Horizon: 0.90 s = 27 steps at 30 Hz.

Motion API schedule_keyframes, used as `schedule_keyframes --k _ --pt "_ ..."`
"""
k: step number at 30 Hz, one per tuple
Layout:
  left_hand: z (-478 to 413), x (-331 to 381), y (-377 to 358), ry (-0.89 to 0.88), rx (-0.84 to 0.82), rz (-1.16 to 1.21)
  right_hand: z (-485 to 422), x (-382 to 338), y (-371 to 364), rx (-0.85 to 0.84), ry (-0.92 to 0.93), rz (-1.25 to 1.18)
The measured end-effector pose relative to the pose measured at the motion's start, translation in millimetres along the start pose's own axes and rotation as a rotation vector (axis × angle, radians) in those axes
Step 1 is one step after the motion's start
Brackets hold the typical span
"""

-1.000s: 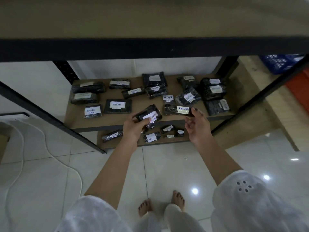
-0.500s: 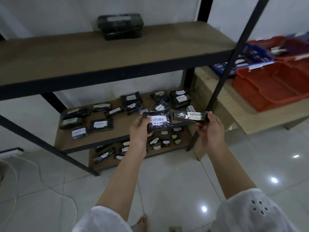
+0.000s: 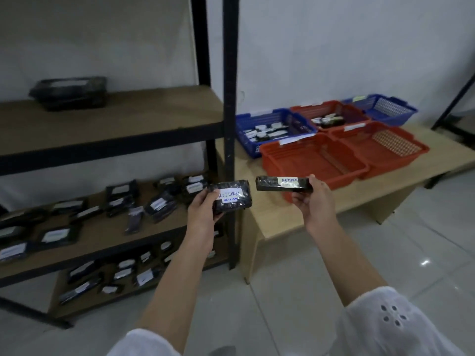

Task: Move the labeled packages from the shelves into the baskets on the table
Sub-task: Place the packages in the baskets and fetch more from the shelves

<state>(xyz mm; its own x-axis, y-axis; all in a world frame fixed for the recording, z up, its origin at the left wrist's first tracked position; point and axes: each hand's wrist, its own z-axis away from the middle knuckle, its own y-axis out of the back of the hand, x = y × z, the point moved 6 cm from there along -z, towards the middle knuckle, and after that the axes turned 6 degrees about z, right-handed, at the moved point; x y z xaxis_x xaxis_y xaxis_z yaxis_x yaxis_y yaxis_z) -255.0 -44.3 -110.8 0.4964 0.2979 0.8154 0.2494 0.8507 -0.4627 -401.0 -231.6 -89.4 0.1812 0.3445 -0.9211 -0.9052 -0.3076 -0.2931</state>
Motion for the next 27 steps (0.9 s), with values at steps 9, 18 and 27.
schedule_keyframes --k 9,18,27 --pt "-77.8 -45.8 -163.1 -0.016 -0.105 0.020 -150.5 -78.6 68.2 0.074 0.076 0.087" --pt "-190.7 -54.5 -304.1 -0.040 -0.108 0.034 -317.0 -129.8 68.1 0.082 0.087 0.027" --pt "-280.1 -85.2 -403.4 -0.074 -0.042 -0.011 -472.3 -155.5 74.9 0.023 0.029 0.022"
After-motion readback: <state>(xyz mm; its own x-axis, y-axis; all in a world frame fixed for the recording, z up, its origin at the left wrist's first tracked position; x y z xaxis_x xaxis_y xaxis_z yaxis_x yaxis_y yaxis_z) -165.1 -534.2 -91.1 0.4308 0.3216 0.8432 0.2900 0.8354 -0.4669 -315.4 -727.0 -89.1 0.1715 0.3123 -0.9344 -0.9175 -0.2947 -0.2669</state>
